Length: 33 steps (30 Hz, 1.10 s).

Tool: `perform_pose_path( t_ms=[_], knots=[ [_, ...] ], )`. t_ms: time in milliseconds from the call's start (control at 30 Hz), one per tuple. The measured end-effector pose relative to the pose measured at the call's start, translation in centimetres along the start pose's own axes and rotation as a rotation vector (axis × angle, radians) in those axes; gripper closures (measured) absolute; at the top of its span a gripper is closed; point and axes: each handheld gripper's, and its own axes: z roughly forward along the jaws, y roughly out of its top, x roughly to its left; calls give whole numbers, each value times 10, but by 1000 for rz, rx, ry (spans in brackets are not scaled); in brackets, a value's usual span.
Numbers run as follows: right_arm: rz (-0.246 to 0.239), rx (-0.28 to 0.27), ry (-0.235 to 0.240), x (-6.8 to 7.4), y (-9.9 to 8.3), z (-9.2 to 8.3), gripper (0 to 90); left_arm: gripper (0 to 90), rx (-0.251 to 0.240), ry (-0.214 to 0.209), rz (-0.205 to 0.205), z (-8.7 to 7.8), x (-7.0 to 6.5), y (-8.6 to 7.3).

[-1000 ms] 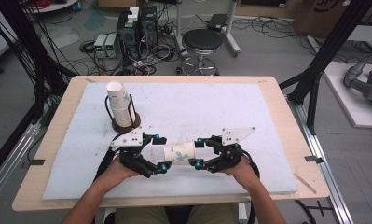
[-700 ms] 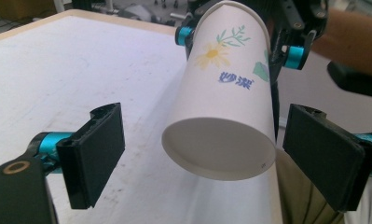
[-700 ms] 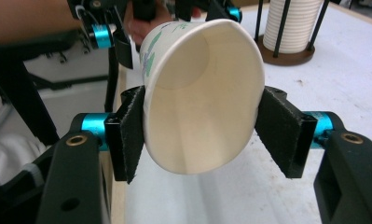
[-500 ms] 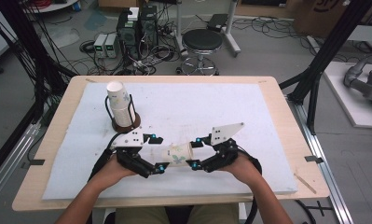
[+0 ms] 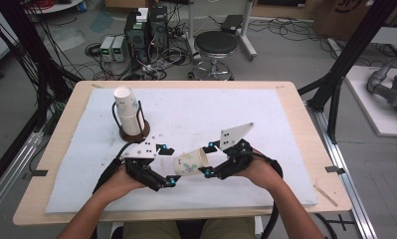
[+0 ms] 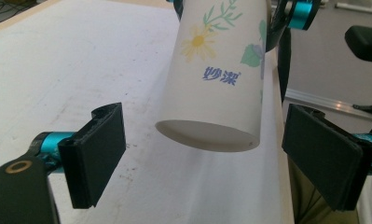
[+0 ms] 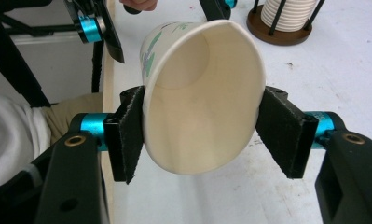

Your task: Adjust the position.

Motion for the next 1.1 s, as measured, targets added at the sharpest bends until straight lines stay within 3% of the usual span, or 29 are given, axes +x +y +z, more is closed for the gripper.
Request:
perform_pose_path(
  t_ms=[667, 1100],
  knots=[
    [-160, 220, -13, 7, 42, 7, 359, 160, 80, -36, 37, 11, -2, 12],
    [-232, 307, -6, 11, 59, 14, 355, 190, 119, -66, 51, 17, -2, 17]
  ],
)
